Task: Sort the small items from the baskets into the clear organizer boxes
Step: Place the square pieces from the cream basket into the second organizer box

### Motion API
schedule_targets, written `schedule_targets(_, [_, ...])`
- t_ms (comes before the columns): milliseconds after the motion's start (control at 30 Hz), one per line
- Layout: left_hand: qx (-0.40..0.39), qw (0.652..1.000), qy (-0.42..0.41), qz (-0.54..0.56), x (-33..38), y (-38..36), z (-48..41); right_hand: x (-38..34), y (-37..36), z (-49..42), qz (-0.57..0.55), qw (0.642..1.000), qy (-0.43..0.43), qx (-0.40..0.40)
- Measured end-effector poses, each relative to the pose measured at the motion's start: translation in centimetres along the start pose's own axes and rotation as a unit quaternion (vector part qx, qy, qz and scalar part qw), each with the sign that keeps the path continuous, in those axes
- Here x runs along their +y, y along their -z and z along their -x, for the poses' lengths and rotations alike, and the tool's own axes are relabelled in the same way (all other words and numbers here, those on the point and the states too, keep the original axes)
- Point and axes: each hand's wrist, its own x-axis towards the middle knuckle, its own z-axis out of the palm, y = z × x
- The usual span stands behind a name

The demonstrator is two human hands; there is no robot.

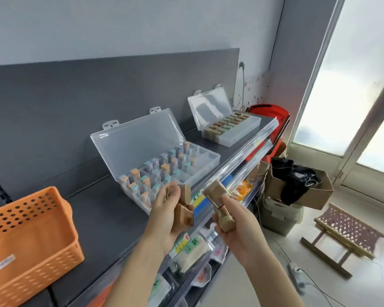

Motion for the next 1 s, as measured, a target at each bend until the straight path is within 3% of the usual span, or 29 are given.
schedule_targets(200, [-0.031, 0.999, 0.036, 0.007, -1.5, -6.7, -7.0, -3.2, 4.2, -6.0, 0.016, 0.999, 0.025, 0.029])
schedule_targets(467, [-0.015, 0.995, 0.091, 0.049, -2.2, -13.4, -19.0, -9.6, 6.9, -16.2, 0.039, 0.997, 0.036, 0.065])
schedule_targets(800, [0.030, 0.942, 0.189, 0.276, -1.5, -18.0, -29.6, -14.9, 8.8, -27.4, 0.020, 0.998, 0.014, 0.052])
schedule_targets(1000, [0.048, 0.917, 0.169, 0.358, -1.6, -21.1, -34.3, -18.1, 10.2, -34.9, 0.055, 0.998, 0.000, 0.003])
